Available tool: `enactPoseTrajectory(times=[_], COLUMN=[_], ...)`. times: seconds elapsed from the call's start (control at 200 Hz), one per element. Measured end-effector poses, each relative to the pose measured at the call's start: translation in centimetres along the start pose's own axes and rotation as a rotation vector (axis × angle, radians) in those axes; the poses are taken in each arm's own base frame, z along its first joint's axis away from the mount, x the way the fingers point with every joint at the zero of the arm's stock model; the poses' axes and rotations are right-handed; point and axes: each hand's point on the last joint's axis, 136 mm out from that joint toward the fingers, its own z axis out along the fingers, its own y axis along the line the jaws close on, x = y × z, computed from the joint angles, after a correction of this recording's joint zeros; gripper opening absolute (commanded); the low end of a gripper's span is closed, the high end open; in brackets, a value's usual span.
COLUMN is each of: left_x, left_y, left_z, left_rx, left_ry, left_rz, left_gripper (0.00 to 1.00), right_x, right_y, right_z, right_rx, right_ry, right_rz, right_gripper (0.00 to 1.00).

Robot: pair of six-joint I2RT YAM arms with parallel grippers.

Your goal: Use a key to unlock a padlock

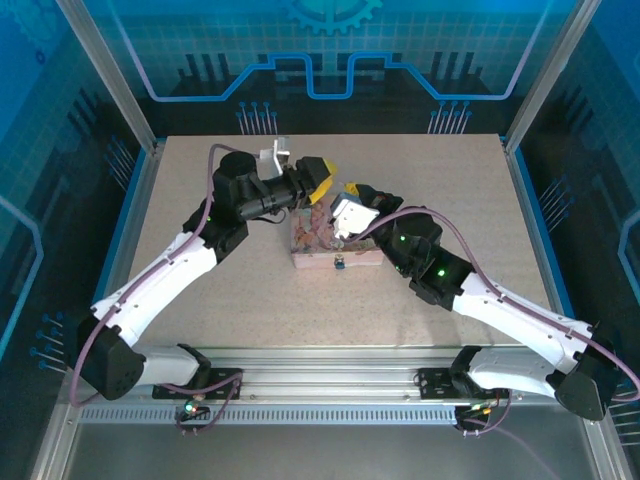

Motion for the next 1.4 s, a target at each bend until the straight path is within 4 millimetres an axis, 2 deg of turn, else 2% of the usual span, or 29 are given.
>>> enactPoseTrajectory(times=[0.425,0.555,0.765,0.866,0.936,1.006,1.146,1.401], left_x=[1.0,1.0,1.1,1.0,1.0,1.1,0.9,-0.2], left_y=[0.9,1.2,1.8,1.9,1.9,2.1,2.9,5.5], left_z=[0.9,1.1,1.5,1.5,1.5,1.5,1.3,0.6], left_rx=[-0.028,-0.036,-0.047,-0.049,-0.051,-0.057,-0.089,-0.195], left_ry=[0.038,0.041,0.045,0.042,0.043,0.043,0.043,0.011], left_rz=[-0.041,-0.05,-0.063,-0.065,-0.062,-0.054,-0.034,0.047], left_gripper=[0.29,0.16,0.01,0.0,0.0,0.0,0.0,0.0], right_x=[0.3,0.2,0.5,0.5,0.6,0.7,1.5,3.4], right_y=[0.6,0.6,0.6,0.7,0.7,0.8,1.0,-0.2], right_z=[0.4,0.4,0.6,0.6,0.6,0.6,0.5,-1.0], right_rx=[-0.013,-0.01,-0.008,-0.007,-0.009,-0.012,-0.029,-0.036], right_ry=[0.01,0.009,0.02,0.023,0.026,0.029,0.055,0.114], right_rz=[-0.005,-0.004,-0.006,-0.001,0.007,0.031,0.085,0.256], right_gripper=[0.0,0.0,0.0,0.08,0.25,0.36,0.4,0.46])
